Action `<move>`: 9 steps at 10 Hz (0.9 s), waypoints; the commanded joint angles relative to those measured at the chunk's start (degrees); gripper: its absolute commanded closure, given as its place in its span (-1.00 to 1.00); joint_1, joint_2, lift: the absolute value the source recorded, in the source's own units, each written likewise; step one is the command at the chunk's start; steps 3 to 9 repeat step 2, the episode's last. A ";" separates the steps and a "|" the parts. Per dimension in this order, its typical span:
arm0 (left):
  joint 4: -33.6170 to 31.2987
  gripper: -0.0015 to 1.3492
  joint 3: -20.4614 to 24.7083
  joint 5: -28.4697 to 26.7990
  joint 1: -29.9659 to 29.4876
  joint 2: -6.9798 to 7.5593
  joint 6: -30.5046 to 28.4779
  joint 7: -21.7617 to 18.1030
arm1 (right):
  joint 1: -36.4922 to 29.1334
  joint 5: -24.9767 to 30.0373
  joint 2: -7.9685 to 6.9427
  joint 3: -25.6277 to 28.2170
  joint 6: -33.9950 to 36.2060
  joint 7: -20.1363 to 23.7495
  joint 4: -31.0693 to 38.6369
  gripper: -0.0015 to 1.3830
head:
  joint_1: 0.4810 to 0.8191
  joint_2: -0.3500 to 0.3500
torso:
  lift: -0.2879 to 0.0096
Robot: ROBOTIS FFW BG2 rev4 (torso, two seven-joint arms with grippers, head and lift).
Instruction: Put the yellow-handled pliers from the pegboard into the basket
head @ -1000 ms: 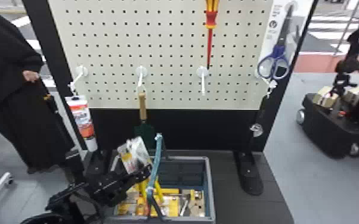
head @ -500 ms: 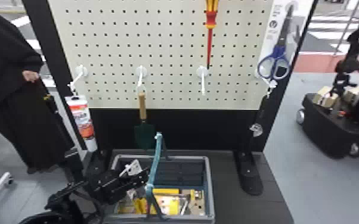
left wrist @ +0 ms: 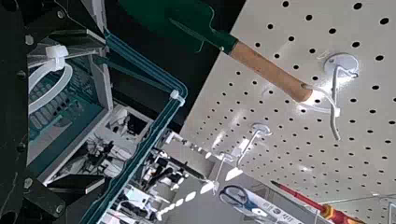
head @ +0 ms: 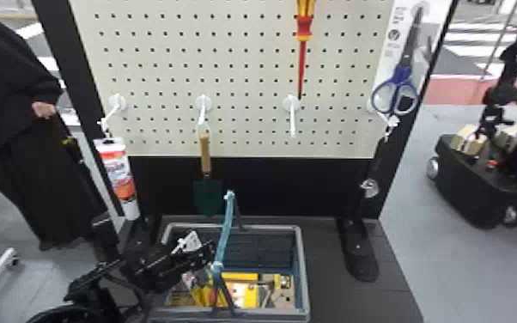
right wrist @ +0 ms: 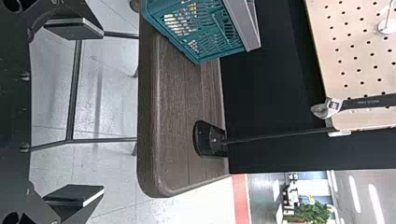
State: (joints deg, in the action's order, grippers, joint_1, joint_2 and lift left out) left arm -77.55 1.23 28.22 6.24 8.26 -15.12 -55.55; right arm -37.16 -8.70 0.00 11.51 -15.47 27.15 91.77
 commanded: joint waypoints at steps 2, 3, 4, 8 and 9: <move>-0.01 -0.62 0.09 -0.10 0.00 0.00 0.00 0.00 | 0.09 0.00 -0.05 0.00 0.00 -0.08 0.00 -0.81 | -0.60 0.00 | 0.26; -0.01 -0.62 0.09 -0.10 0.00 0.00 0.00 0.00 | 0.09 0.00 -0.05 0.00 0.00 -0.08 0.00 -0.81 | -0.60 0.00 | 0.26; -0.01 -0.62 0.09 -0.10 0.00 0.00 0.00 0.00 | 0.09 0.00 -0.05 0.00 0.00 -0.08 0.00 -0.81 | -0.60 0.00 | 0.26; -0.01 -0.62 0.09 -0.10 0.00 0.00 0.00 0.00 | 0.09 0.00 -0.05 0.00 0.00 -0.08 0.00 -0.81 | -0.60 0.00 | 0.26; -0.01 -0.62 0.09 -0.10 0.00 0.00 0.00 0.00 | 0.09 0.00 -0.05 0.00 0.00 -0.08 0.00 -0.81 | -0.60 0.00 | 0.26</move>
